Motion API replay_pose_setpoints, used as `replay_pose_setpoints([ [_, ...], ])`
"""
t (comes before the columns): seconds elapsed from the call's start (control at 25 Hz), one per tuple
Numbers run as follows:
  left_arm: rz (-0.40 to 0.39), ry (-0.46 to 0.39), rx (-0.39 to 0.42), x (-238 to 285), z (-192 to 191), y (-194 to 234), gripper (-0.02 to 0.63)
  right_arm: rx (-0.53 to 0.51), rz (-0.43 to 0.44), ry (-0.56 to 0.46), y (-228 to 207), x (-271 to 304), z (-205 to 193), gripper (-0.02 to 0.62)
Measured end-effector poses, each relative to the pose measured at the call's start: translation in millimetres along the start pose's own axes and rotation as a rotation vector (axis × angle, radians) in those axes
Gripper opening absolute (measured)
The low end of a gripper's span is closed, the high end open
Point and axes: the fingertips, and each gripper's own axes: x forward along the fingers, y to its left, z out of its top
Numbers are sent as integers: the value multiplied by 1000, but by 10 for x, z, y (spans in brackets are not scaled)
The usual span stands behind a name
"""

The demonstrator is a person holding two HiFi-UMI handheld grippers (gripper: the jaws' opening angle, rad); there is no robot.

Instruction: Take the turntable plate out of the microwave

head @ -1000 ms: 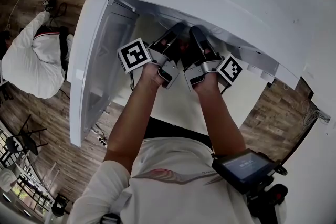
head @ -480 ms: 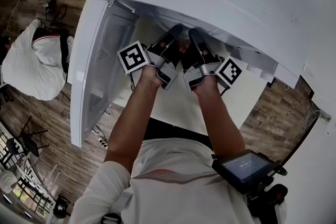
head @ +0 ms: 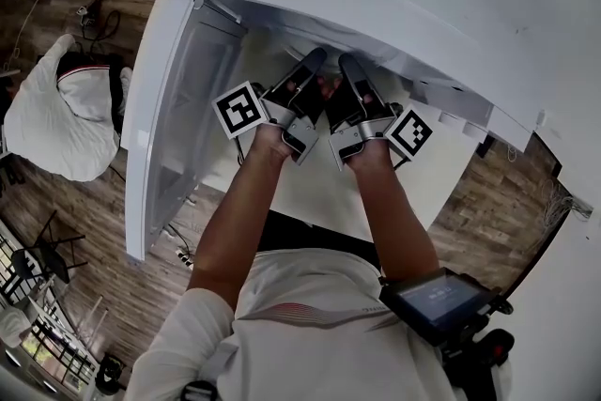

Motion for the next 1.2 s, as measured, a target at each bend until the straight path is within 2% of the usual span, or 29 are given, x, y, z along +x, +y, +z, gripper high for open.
replay_pose_setpoints([
  [0.44,-36,-22,27,-216,90,-233,43,-23,46,20,265,43,-220,35],
  [0.64,-47,-25,28,-482,-184,-432,43,-26,64,25,445,-285,-413,37],
  [1.08,-45,-96,4,-757,-336,-508,43,-34,56,104,521,-466,-617,37],
  [1.2,-46,-122,13,-953,-523,-556,43,-24,61,130,552,-685,-760,37],
])
